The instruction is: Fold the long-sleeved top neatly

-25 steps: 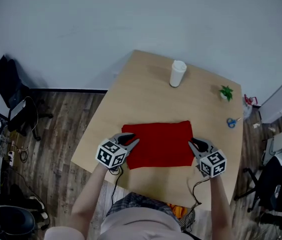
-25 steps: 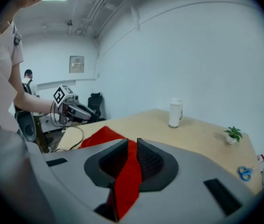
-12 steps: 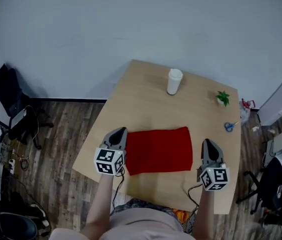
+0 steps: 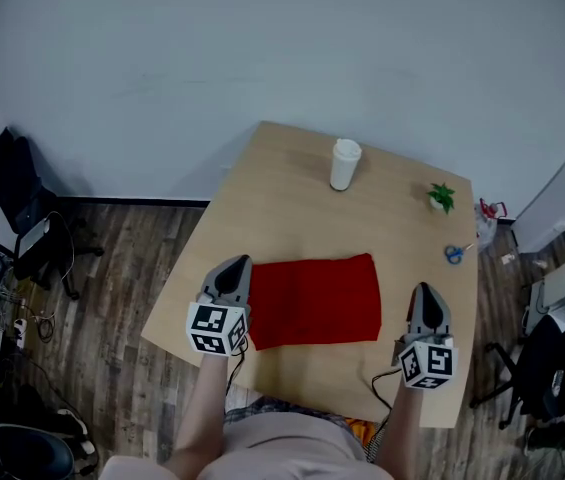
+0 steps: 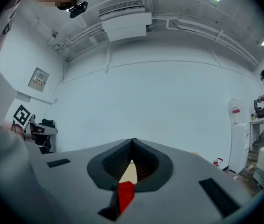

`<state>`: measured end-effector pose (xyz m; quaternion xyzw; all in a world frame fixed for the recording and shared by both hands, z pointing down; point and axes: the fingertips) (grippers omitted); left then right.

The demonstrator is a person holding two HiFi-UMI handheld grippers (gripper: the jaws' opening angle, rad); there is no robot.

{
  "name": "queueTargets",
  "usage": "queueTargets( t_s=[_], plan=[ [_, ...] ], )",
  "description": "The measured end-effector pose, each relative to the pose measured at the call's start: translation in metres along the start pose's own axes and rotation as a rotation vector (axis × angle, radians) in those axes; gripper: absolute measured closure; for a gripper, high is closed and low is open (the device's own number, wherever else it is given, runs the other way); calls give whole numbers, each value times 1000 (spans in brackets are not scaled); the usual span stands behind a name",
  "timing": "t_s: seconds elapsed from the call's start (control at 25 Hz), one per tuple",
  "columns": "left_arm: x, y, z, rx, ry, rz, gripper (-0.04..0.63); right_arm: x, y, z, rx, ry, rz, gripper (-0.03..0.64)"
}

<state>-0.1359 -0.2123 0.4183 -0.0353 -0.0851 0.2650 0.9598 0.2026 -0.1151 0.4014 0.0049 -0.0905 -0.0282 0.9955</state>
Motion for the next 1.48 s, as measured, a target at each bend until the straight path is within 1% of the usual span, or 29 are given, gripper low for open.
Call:
queueTargets(
  t_s=[0.52,0.68,1.2,1.48],
  plan=[
    [7,0,3,-10,5,33,594,0,7,4,0,-13,17,607],
    [9,0,6,-23,-17,42,594,-1,6,5,-6,-14,15,607],
    [12,2,9,-37,-18,54,594,-6,3,8,-15,-13,-11,607],
    [12,5,9,-34,-5,50,594,-7,5,12,-23,-20,-12,607]
  ],
)
Point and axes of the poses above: the fingertips, and each gripper's own axes: y backward along the fingers, x to its right, z out of its underside, and after that the axes turned 10 degrees about -y, right-handed
